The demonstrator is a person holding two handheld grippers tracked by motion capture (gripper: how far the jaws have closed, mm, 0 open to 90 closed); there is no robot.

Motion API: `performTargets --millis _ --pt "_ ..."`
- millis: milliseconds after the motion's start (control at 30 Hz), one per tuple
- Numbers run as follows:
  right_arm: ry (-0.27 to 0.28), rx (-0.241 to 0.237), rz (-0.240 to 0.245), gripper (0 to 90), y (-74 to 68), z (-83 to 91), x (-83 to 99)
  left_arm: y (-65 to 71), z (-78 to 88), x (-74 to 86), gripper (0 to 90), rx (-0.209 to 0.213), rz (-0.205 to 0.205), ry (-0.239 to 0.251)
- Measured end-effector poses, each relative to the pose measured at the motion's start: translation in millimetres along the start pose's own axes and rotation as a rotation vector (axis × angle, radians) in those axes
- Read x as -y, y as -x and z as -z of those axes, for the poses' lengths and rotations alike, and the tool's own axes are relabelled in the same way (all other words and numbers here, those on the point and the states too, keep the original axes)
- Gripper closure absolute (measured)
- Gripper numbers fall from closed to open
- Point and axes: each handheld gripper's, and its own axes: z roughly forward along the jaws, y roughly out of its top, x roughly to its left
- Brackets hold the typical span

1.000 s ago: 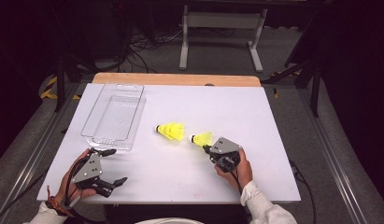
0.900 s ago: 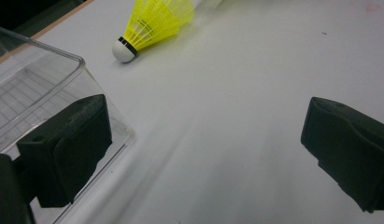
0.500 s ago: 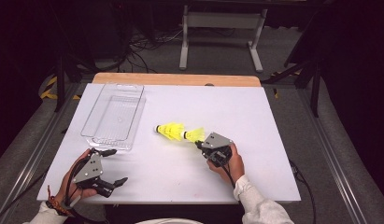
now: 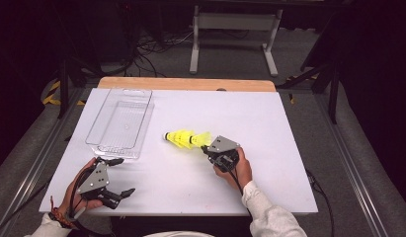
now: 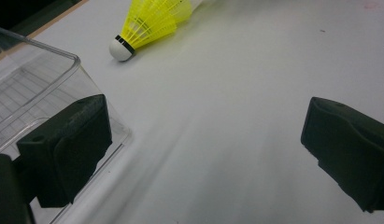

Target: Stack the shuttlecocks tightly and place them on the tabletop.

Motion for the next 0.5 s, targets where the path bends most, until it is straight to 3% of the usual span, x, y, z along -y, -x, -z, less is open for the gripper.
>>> performTargets --millis 500 --pt "0.003 -0.027 -0.012 90.0 -3.7 -18.8 -8.2 -0.4 -0.1 0.4 3.0 0.002 0.002 0.001"
